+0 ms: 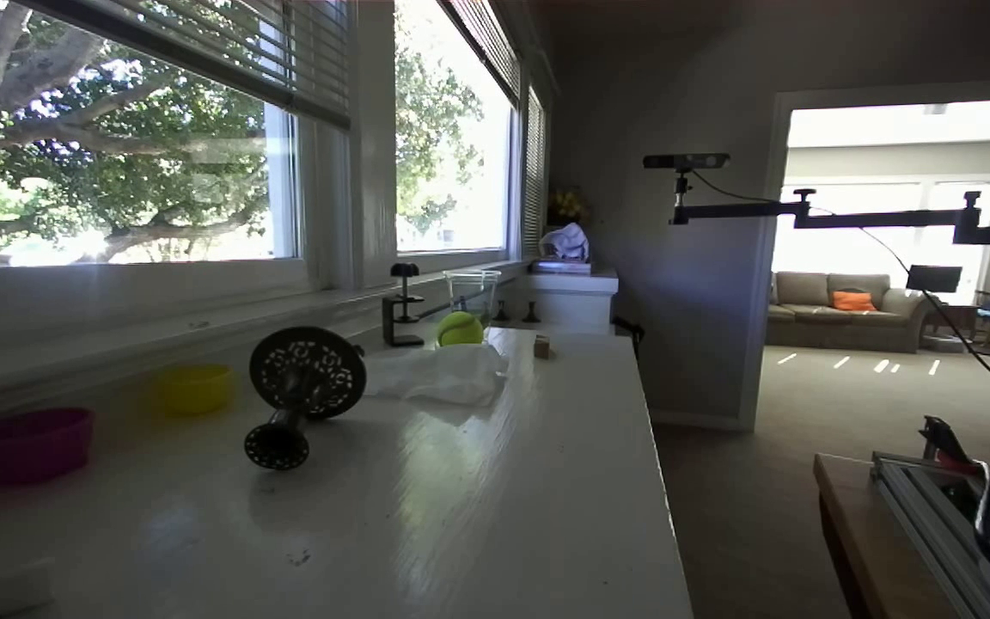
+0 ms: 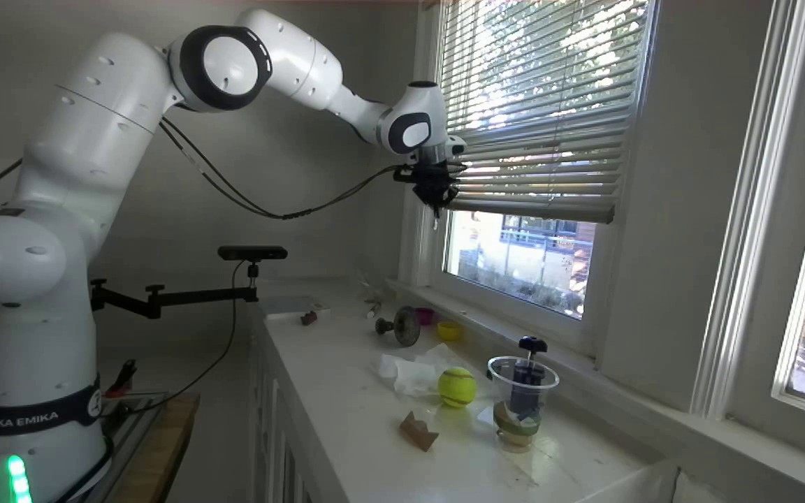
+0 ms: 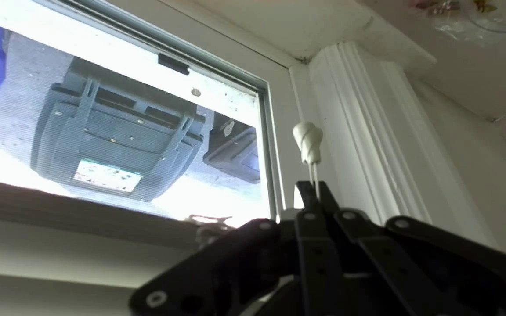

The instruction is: Pull the white cord on the left side of the window on the left

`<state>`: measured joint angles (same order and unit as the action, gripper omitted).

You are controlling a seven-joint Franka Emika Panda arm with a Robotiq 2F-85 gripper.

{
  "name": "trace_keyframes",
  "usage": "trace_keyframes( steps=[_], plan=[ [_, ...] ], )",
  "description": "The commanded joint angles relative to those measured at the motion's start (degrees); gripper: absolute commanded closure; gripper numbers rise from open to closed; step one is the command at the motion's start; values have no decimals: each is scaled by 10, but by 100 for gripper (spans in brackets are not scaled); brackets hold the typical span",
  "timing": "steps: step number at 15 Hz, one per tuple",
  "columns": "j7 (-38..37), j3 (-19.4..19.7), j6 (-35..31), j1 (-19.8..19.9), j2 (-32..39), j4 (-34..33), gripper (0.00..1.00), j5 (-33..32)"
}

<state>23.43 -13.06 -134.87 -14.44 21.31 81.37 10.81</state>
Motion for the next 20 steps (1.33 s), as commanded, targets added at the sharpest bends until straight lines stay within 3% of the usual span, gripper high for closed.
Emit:
trace_keyframes(
  steps=[1,11,20],
  plan=[
    [-57,28,3,1,-72,77,100,-22],
    [-250,47,44,31,-217,240,100,-99],
    [-289,85,73,91,-228,212,100,-160]
  ],
)
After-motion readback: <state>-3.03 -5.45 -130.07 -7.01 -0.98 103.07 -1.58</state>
